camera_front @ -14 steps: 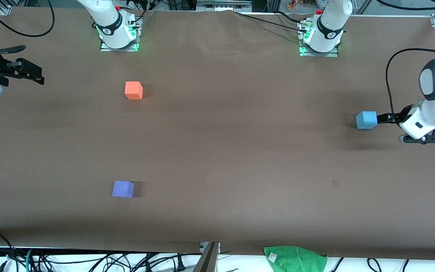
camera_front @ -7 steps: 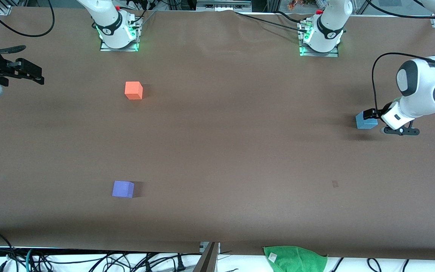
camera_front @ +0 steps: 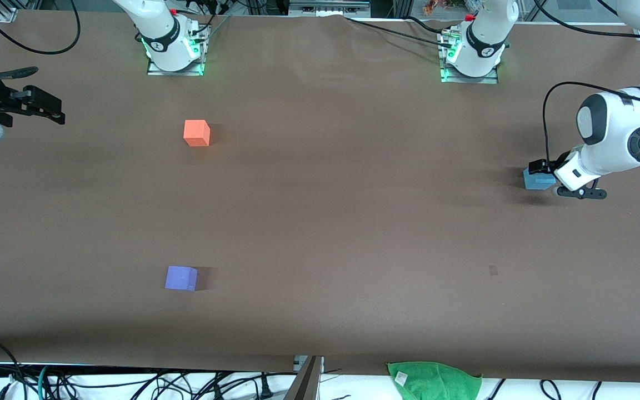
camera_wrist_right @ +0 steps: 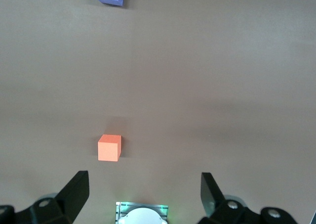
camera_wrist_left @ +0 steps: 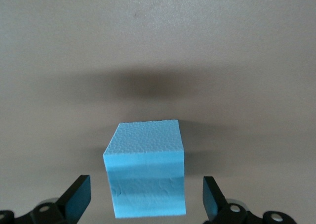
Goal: Place blue block between orange and purple blocks
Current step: 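Close the left gripper on the light-blue cube and lift it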
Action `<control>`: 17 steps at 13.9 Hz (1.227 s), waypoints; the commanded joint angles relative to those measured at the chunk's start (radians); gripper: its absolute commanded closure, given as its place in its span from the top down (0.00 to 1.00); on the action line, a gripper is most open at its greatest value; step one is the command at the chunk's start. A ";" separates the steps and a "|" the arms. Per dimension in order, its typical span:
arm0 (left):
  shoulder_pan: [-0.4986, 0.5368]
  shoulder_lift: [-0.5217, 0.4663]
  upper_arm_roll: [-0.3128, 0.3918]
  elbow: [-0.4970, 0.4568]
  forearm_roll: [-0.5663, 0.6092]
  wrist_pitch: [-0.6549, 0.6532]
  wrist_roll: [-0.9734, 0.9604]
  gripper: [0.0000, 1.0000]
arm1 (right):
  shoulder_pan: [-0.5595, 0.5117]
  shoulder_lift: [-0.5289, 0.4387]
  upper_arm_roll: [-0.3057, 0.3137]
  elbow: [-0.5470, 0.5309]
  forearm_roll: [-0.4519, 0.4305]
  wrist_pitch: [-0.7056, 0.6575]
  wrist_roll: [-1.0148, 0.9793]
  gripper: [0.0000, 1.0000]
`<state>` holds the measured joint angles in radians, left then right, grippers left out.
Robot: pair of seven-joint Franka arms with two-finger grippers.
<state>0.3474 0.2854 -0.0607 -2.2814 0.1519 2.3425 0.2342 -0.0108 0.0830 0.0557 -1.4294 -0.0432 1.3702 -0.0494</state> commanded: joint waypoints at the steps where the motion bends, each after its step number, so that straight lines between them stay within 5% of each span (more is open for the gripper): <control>1: 0.022 0.029 -0.014 0.000 0.005 0.032 0.025 1.00 | -0.006 -0.008 0.003 -0.003 0.009 0.006 -0.014 1.00; 4: 0.024 0.060 -0.014 0.002 0.001 0.069 0.025 0.77 | -0.006 -0.006 0.003 -0.003 0.011 0.006 -0.014 1.00; 6: 0.022 0.061 -0.014 0.003 0.001 0.067 0.025 0.35 | -0.006 -0.006 0.003 -0.003 0.009 0.006 -0.014 1.00; 7: 0.022 0.058 -0.014 0.005 0.001 0.066 0.025 0.22 | -0.006 -0.008 0.004 -0.003 0.009 0.006 -0.014 1.00; 10: 0.016 0.011 -0.018 0.019 0.001 0.023 0.042 0.19 | -0.006 -0.008 0.004 -0.003 0.011 0.006 -0.014 1.00; 12: 0.013 -0.050 -0.068 0.078 0.001 -0.117 0.045 0.19 | -0.006 -0.008 0.004 -0.003 0.011 0.006 -0.014 1.00; 15: 0.012 -0.057 -0.171 0.299 0.001 -0.477 0.031 0.18 | -0.006 -0.008 0.004 -0.003 0.011 0.007 -0.012 1.00; 17: 0.009 -0.051 -0.276 0.419 0.001 -0.604 0.030 0.18 | -0.006 -0.008 0.004 -0.003 0.011 0.007 -0.013 1.00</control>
<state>0.3548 0.2130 -0.2583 -1.9793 0.1512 1.8525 0.2572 -0.0107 0.0830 0.0558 -1.4294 -0.0424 1.3705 -0.0494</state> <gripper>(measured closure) 0.427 0.000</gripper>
